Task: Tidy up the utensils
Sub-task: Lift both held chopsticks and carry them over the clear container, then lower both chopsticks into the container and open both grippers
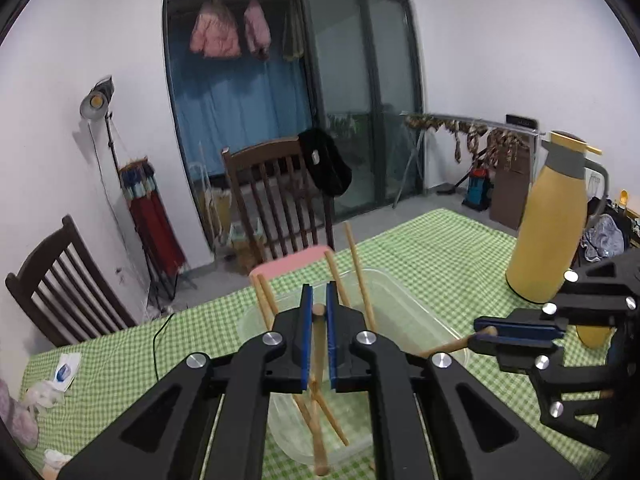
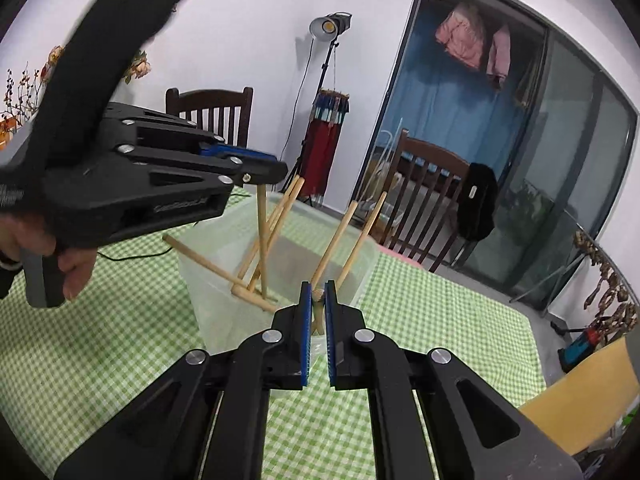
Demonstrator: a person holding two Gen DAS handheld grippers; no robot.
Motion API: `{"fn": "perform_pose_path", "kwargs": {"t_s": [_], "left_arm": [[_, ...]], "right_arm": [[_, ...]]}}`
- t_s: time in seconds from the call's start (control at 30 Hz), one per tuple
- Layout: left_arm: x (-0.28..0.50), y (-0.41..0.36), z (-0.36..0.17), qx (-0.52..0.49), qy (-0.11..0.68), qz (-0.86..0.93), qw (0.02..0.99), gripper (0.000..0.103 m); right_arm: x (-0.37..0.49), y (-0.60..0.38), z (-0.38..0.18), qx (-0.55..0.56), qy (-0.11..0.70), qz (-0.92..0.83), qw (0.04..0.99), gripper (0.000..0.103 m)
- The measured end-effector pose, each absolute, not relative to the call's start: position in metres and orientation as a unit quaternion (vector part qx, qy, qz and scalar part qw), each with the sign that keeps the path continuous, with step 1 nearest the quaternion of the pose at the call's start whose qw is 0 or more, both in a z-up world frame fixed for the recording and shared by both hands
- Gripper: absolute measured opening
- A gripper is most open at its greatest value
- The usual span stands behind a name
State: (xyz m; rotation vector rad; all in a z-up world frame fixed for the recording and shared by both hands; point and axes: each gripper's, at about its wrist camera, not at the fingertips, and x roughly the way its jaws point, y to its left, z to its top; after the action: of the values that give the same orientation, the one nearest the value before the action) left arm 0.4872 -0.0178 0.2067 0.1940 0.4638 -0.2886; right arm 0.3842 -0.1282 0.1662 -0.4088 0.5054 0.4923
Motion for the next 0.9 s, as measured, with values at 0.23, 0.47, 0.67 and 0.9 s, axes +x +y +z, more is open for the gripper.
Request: {"fn": "perform_pose_path", "kwargs": {"t_s": [0.23,0.47,0.67,0.9], "left_arm": [[0.467,-0.006,0.2,0.042,0.213,-0.174,0.961,0.004],[0.422,0.005,0.176,0.026,0.195,-0.171,0.965,0.004],[0.389,-0.02,0.157,0.111,0.181,-0.124,0.969,0.004],[0.4,-0.054,0.162,0.152,0.205,-0.101,0.962,0.005]], "right_arm": [[0.384,-0.129,0.162,-0.19,0.254,0.239,0.918,0.007],[0.381,-0.134,0.159,-0.181,0.257,0.238,0.919,0.007],[0.385,-0.136,0.16,-0.171,0.263,0.237,0.919,0.007],[0.389,-0.133,0.155,-0.165,0.277,0.237,0.916,0.007]]}}
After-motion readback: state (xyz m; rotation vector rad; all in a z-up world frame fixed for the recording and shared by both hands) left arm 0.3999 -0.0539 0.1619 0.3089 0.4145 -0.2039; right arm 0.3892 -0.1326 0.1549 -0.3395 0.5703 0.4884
